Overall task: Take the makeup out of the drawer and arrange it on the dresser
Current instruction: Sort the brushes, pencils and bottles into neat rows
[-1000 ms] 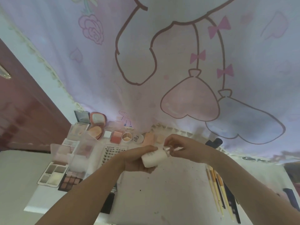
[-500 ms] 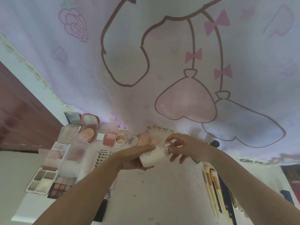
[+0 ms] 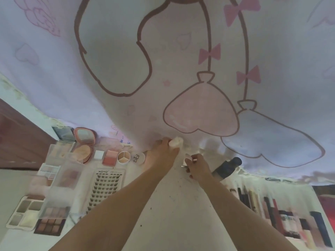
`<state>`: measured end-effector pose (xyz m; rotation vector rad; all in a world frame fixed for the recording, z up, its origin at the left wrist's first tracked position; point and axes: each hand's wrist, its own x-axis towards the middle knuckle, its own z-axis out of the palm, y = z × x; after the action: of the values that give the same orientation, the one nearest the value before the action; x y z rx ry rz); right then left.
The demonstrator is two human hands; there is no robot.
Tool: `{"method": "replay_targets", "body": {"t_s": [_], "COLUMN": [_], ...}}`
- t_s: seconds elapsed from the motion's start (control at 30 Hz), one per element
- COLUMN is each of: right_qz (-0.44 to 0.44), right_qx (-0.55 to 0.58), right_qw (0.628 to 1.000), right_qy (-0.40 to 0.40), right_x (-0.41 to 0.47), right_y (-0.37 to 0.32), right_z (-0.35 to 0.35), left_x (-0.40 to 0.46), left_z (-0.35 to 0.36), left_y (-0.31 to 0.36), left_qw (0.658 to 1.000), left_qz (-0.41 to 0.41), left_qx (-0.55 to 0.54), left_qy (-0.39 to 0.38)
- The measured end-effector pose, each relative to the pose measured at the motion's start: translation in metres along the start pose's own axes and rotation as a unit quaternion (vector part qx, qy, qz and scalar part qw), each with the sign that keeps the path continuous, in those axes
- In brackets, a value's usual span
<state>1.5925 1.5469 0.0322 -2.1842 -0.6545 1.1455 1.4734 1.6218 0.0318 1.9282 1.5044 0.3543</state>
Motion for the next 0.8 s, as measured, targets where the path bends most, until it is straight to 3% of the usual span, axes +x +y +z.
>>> {"method": "replay_targets", "body": {"t_s": [0.17, 0.47, 0.63, 0.7, 0.8], "right_qz": [-0.040, -0.076, -0.196, -0.223, -0.246], "right_qx": [-0.043, -0.079, -0.170, -0.216, -0.351], "right_qw": [0.998, 0.994, 0.966, 0.951, 0.900], "right_qy": [0.010, -0.014, -0.027, 0.008, 0.076], "right_x": [0.018, 0.008, -0.036, -0.055, -0.071], "right_y": [0.003, -0.011, -0.030, -0.034, -0.030], "right_z": [0.012, 0.003, -0.052, -0.084, -0.121], "left_x": [0.006, -0.004, -0.050, -0.072, -0.083], "left_z": [0.020, 0.015, 0.013, 0.029, 0.065], "left_y": [-0.009, -0.014, 0.009, 0.024, 0.045], "left_qw": [0.989, 0.996, 0.971, 0.971, 0.988], "left_qz": [0.032, 0.010, 0.098, 0.137, 0.136], "left_qx": [0.139, 0.085, -0.052, -0.094, -0.075], "left_qy": [0.049, 0.034, 0.212, 0.170, -0.024]}}
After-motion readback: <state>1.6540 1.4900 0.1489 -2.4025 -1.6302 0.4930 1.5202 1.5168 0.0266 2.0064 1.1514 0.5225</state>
